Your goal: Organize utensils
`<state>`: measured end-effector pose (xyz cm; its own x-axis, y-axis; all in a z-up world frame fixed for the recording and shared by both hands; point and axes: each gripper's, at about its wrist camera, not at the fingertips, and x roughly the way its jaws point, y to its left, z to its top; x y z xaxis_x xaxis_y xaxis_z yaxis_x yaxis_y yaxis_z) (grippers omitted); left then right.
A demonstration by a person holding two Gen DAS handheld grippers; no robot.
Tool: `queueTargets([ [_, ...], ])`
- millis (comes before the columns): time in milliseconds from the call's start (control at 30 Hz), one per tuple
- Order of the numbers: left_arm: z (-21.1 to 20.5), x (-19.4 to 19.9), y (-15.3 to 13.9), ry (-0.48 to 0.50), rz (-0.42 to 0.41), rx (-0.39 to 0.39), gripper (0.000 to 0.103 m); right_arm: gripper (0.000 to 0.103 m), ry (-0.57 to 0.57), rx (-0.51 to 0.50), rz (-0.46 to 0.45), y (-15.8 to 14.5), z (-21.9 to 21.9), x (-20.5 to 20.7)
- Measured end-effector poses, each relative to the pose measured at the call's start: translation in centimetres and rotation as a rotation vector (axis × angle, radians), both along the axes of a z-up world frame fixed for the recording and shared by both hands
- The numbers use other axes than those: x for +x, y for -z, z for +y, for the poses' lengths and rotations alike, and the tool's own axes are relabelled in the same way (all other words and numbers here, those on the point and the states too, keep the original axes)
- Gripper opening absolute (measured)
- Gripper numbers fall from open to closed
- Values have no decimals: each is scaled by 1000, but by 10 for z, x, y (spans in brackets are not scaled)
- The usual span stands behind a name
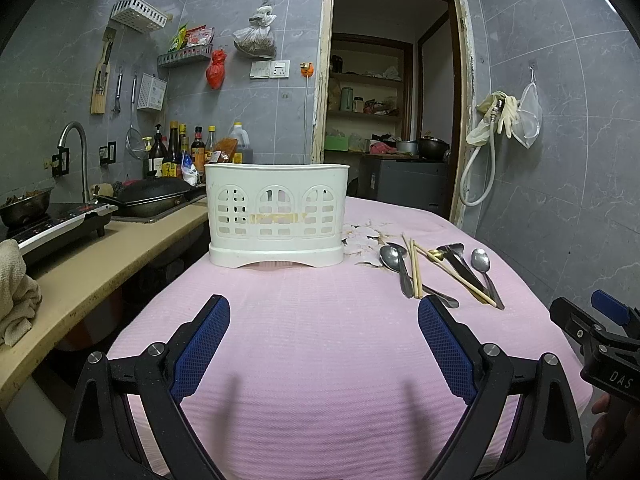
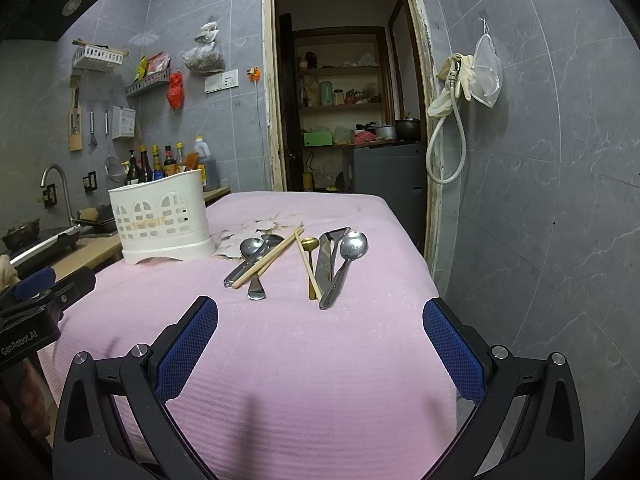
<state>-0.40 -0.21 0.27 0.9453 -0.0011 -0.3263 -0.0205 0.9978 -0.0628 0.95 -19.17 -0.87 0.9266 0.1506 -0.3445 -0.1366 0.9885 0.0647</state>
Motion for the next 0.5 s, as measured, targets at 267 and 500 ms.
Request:
queueTargets([
  [267,0,0,0,0,0,-1,92,103,0,2,1,1,0,0],
  [500,0,0,0,0,-1,-1,92,103,0,2,2,1,0,0],
])
